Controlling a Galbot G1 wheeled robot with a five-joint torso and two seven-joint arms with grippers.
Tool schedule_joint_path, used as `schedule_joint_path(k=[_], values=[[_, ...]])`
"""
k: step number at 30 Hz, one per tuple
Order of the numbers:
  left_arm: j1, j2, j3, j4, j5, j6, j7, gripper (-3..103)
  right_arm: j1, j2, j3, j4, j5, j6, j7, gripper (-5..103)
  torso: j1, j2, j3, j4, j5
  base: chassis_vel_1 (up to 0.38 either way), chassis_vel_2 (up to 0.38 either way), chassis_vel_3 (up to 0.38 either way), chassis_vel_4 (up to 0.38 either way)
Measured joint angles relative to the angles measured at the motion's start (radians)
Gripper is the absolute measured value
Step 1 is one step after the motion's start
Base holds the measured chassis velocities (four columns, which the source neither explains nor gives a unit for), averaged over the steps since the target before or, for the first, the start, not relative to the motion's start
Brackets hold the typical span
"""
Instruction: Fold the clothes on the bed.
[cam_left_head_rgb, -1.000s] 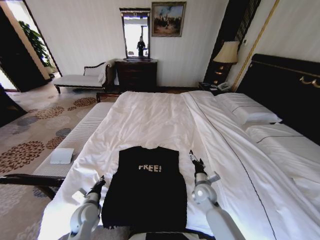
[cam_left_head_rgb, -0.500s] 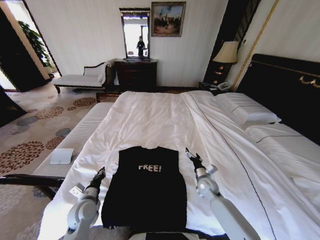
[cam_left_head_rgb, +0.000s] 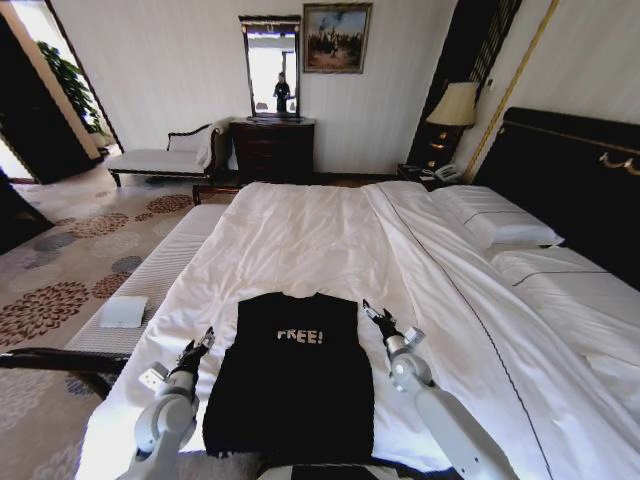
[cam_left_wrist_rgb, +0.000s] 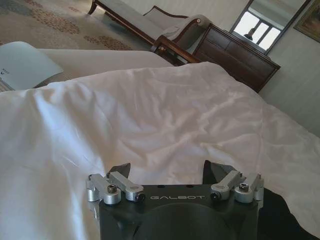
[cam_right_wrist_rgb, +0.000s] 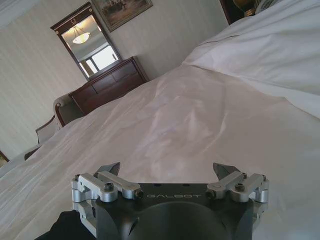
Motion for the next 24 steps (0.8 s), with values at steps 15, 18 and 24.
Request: schedule_joint_path(k=[15,18,24], values=[[-0.01,0.005,0.005,0.012,-0.002,-0.001,0.002,100,0.05,0.031,-0.035,-0.069,0.032,-0.037,-0.09,100,0.0,0.0,0.0,0.0,0.0001,0.0,0.0,0.0,0.0],[-0.01,0.005,0.002,0.013,-0.005,-0.002,0.003,100,0.062,0.044,-0.037,-0.091,0.036,-0.039,-0.092,100,0.0,0.0,0.0,0.0001,0.0,0.0,0.0,0.0,0.0],[-0.002,0.005,-0.005,0.001,-0.03,-0.007,0.009,100,0.091,0.054,-0.04,-0.126,0.06,-0.054,-0.095,100,0.0,0.0,0.0,0.0,0.0001,0.0,0.0,0.0,0.0]])
